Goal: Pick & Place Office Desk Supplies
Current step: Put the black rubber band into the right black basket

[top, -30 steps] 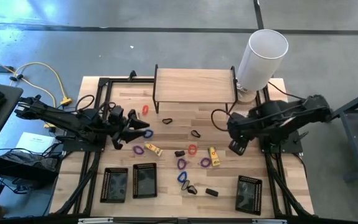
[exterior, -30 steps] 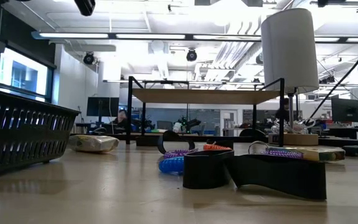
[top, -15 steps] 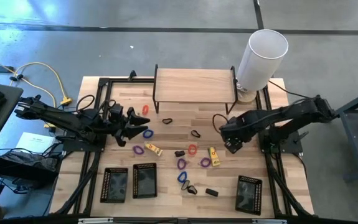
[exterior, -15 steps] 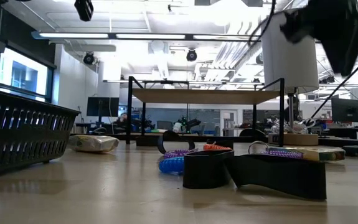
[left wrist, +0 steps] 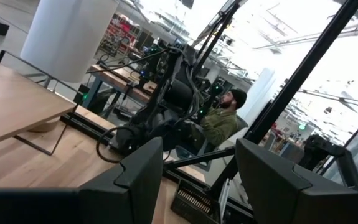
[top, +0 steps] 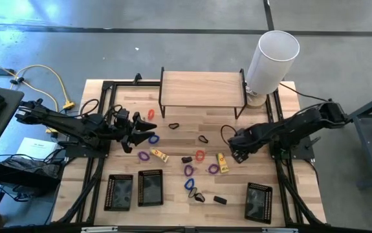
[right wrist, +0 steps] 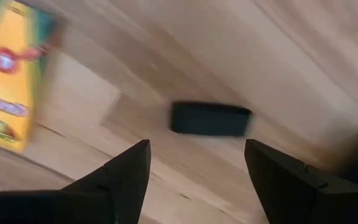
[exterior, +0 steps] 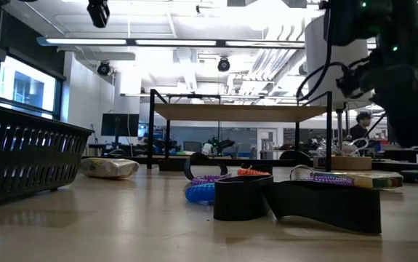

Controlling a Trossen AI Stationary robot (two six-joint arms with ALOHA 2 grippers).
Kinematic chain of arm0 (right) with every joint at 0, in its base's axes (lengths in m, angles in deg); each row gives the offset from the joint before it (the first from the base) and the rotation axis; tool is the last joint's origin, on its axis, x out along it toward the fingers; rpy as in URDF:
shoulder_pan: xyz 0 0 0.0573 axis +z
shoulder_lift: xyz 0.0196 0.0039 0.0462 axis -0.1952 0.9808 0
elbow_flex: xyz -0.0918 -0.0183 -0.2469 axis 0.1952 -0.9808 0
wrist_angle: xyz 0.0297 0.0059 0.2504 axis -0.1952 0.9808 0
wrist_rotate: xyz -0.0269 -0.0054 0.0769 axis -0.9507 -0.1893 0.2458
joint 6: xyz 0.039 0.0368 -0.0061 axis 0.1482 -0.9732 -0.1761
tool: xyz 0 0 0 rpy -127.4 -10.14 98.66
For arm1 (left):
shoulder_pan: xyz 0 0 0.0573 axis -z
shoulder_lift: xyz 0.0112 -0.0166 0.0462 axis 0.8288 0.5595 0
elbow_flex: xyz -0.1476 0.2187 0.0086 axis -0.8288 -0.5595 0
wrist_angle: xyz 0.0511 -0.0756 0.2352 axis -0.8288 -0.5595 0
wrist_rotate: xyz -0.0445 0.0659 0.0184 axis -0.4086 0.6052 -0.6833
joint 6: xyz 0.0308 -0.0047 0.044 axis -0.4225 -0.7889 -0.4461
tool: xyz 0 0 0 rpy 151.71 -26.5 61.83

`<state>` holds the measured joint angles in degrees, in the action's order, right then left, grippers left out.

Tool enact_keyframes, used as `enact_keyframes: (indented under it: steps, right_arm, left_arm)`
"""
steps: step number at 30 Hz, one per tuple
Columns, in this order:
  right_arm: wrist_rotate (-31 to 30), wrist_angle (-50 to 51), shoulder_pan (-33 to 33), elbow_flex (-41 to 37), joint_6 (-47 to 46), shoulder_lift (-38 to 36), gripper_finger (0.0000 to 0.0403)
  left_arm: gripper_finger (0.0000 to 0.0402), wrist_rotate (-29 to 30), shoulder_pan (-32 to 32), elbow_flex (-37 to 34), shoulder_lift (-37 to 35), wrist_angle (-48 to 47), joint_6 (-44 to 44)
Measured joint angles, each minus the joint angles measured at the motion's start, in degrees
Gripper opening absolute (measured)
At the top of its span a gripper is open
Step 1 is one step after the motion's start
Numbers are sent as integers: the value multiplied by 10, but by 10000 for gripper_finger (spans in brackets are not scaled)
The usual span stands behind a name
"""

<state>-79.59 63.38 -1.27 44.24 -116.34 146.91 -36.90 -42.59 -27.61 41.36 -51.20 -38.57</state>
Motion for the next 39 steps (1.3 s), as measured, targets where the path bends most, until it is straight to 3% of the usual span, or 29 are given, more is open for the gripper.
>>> enact_keyframes:
  steps: [28,33,39]
  right_arm:
    - [-13,-147,0,-127,-35,-2,243]
    - [-18,-148,0,-131,-35,-2,211]
    - [-36,-147,0,-132,-34,-2,136]
  left_arm:
    - [197,0,0,0,43,2,0]
    - [197,0,0,0,43,2,0]
    - [197,0,0,0,43,2,0]
